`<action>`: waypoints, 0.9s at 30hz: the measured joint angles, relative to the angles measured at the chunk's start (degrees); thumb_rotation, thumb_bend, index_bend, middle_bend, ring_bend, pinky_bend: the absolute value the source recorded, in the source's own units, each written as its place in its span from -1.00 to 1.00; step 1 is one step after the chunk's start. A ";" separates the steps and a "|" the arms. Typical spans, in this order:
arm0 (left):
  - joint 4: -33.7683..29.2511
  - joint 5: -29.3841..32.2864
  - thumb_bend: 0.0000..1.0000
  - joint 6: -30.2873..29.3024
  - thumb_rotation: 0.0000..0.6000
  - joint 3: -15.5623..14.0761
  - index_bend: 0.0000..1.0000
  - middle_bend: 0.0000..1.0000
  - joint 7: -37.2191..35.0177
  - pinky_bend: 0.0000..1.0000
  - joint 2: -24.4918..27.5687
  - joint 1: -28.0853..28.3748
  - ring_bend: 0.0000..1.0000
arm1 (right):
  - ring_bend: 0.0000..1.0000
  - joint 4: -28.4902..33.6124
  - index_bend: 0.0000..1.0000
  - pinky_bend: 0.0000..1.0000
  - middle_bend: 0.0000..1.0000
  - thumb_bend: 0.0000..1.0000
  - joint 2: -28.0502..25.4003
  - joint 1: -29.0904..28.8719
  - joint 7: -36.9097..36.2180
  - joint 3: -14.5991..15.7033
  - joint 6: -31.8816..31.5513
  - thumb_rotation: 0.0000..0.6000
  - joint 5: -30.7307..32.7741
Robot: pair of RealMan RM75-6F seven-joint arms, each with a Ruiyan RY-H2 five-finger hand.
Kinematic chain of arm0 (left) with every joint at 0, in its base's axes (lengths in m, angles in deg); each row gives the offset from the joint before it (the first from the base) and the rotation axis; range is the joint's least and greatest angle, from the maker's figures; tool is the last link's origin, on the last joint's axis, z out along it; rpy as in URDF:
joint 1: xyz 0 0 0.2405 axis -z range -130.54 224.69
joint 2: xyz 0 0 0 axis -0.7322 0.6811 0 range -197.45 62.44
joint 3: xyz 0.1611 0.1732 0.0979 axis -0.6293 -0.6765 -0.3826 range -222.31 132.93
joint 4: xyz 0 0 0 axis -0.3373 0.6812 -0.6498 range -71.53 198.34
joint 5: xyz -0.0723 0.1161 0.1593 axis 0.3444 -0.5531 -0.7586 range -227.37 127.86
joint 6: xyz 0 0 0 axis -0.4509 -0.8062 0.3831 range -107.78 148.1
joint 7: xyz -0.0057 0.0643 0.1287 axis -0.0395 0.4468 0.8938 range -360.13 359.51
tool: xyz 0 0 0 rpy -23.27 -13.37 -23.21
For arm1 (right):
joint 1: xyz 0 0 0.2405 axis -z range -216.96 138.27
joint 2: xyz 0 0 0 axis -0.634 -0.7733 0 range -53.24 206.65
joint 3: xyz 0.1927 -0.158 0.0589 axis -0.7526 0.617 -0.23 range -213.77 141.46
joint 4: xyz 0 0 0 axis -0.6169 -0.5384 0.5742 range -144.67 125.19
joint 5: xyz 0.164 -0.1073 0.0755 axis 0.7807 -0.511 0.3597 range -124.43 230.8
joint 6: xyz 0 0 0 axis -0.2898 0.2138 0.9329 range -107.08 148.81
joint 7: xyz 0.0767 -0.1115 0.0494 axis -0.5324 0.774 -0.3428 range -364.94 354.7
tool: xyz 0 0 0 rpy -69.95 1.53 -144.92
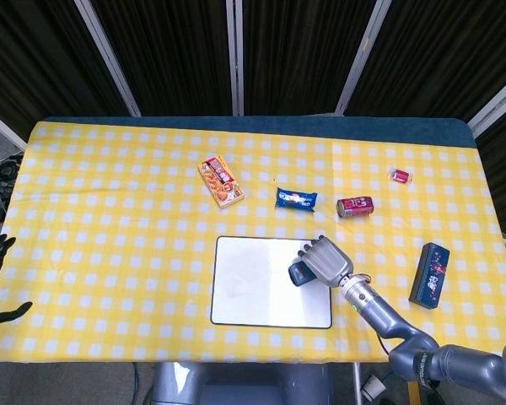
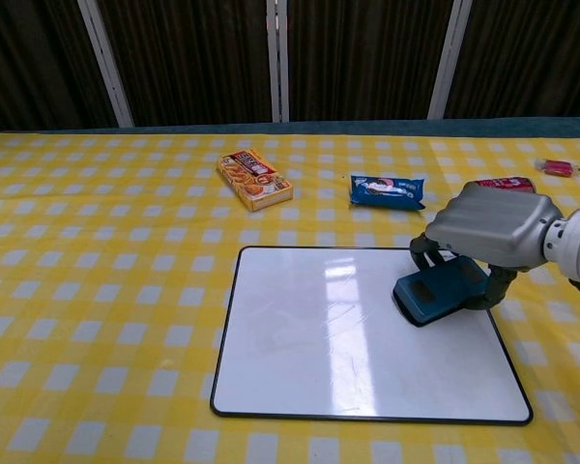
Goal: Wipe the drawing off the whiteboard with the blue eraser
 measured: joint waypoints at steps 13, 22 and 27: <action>-0.35 -0.35 -1.00 0.08 1.00 -0.10 -1.00 -1.00 0.65 -1.00 -0.13 0.12 -1.00 | -0.07 7.79 0.09 -0.03 0.10 0.13 -7.88 2.75 -1.23 7.68 -1.03 1.00 -6.63; -0.78 -0.82 -1.00 0.09 1.00 -0.26 -1.00 -1.00 1.83 -1.00 -0.50 0.25 -1.00 | -0.07 12.14 0.09 -0.03 0.10 0.14 -11.46 5.48 -2.29 11.91 -4.26 1.00 -12.41; -1.05 -0.93 -1.00 -0.19 1.00 -0.31 -1.00 -1.00 2.07 -1.00 -0.57 0.14 -1.00 | -0.07 12.47 0.09 -0.03 0.10 0.14 -11.95 6.12 -2.82 11.41 -6.16 1.00 -13.24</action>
